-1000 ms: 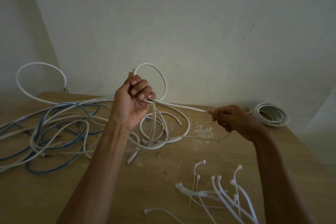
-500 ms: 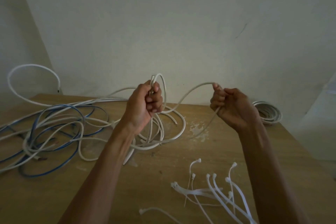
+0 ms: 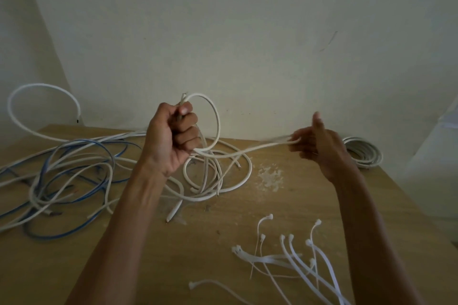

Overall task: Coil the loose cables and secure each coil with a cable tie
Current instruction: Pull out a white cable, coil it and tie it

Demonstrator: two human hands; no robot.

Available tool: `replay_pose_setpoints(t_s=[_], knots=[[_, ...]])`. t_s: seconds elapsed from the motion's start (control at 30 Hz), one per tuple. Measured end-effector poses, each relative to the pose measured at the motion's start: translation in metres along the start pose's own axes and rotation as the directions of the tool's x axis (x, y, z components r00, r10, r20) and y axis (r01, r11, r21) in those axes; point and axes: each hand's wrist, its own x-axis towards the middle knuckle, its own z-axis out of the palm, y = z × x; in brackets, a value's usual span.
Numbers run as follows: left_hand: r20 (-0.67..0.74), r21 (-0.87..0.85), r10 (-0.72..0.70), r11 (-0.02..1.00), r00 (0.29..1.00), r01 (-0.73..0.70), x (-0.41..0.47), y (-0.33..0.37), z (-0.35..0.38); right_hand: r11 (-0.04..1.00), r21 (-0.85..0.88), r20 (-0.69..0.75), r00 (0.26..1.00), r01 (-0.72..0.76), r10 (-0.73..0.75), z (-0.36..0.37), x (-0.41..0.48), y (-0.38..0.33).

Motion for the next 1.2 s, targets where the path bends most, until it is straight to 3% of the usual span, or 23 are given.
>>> replay_pose_setpoints(t_s=[0.1, 0.17, 0.27, 0.4, 0.5, 0.57, 0.67, 0.73, 0.77, 0.8, 0.83, 0.87, 0.9, 0.93, 0.97, 1.0, 1.07, 1.13, 1.2], knots=[[-0.011, 0.04, -0.035, 0.999, 0.999, 0.036, 0.0, 0.002, -0.003, 0.956, 0.292, -0.051, 0.999, 0.009, 0.006, -0.015, 0.012, 0.012], [-0.023, 0.045, -0.033, 0.998, 0.999, 0.034, -0.001, 0.006, -0.007, 0.909, 0.414, 0.071, 0.997, -0.057, 0.031, -0.027, 0.017, 0.017], [-0.031, 0.087, -0.038, 0.995, 0.999, 0.04, -0.002, 0.01, -0.011, 0.87, 0.461, 0.251, 0.966, -0.175, 0.062, -0.031, 0.017, 0.018], [-0.002, 0.131, -0.095, 0.987, 0.995, 0.095, -0.003, 0.003, -0.003, 0.958, 0.181, 0.278, 0.946, -0.221, 0.166, -0.001, 0.008, 0.016], [-0.001, 0.185, -0.168, 0.969, 0.986, 0.165, -0.002, 0.001, -0.005, 0.956, 0.128, 0.235, 0.944, -0.265, 0.23, 0.012, 0.007, 0.013], [-0.003, 0.237, -0.233, 0.944, 0.972, 0.227, -0.003, 0.001, -0.008, 0.969, 0.13, 0.209, 0.961, -0.211, 0.181, 0.007, 0.009, 0.013], [0.002, 0.296, -0.285, 0.916, 0.959, 0.272, -0.002, 0.0, -0.011, 0.996, -0.081, 0.247, 0.967, -0.039, 0.058, -0.005, 0.008, 0.014], [-0.012, 0.334, -0.29, 0.901, 0.957, 0.277, 0.0, -0.003, -0.013, 0.933, -0.334, 0.156, 0.984, 0.136, -0.087, -0.011, 0.009, 0.017], [-0.03, 0.346, -0.288, 0.896, 0.957, 0.28, 0.002, -0.005, -0.014, 0.843, -0.502, 0.086, 0.981, 0.194, -0.174, -0.016, 0.012, 0.019], [-0.053, 0.357, -0.28, 0.891, 0.958, 0.28, 0.003, -0.007, -0.014, 0.765, -0.612, 0.04, 0.973, 0.202, -0.226, -0.019, 0.013, 0.019], [-0.075, 0.379, -0.263, 0.885, 0.962, 0.272, 0.005, -0.008, -0.015, 0.749, -0.638, 0.012, 0.974, 0.18, -0.225, -0.022, 0.011, 0.015], [-0.089, 0.415, -0.237, 0.874, 0.967, 0.252, 0.006, -0.009, -0.016, 0.818, -0.554, 0.007, 0.983, 0.154, -0.181, -0.024, 0.006, 0.009], [-0.094, 0.455, -0.204, 0.862, 0.975, 0.224, 0.007, -0.01, -0.017, 0.924, -0.361, 0.031, 0.992, 0.127, -0.124, -0.025, 0.002, 0.002], [-0.088, 0.492, -0.171, 0.849, 0.981, 0.192, 0.007, -0.01, -0.017, 0.992, -0.099, 0.092, 0.993, 0.084, -0.075, -0.026, -0.001, -0.004], [-0.077, 0.519, -0.144, 0.839, 0.987, 0.163, 0.007, -0.011, -0.018, 0.988, 0.154, 0.187, 0.981, 0.019, -0.048, -0.026, -0.006, -0.01], [-0.06, 0.539, -0.121, 0.832, 0.991, 0.134, 0.008, -0.012, -0.018, 0.932, 0.357, 0.293, 0.955, -0.061, -0.05, -0.027, -0.01, -0.015], [-0.027, 0.582, -0.069, 0.81, 0.997, 0.071, 0.008, -0.016, -0.017, 0.777, 0.586, 0.467, 0.879, -0.228, -0.094, -0.025, -0.014, -0.023], [-0.014, 0.631, 0.016, 0.776, 1.0, -0.004, 0.008, -0.019, -0.012, 0.683, 0.673, 0.465, 0.88, -0.282, -0.094, -0.016, -0.013, -0.027], [-0.011, 0.677, 0.116, 0.732, 0.993, -0.078, 0.008, -0.021, -0.009, 0.669, 0.708, 0.342, 0.939, -0.224, -0.048, -0.006, -0.013, -0.03]])
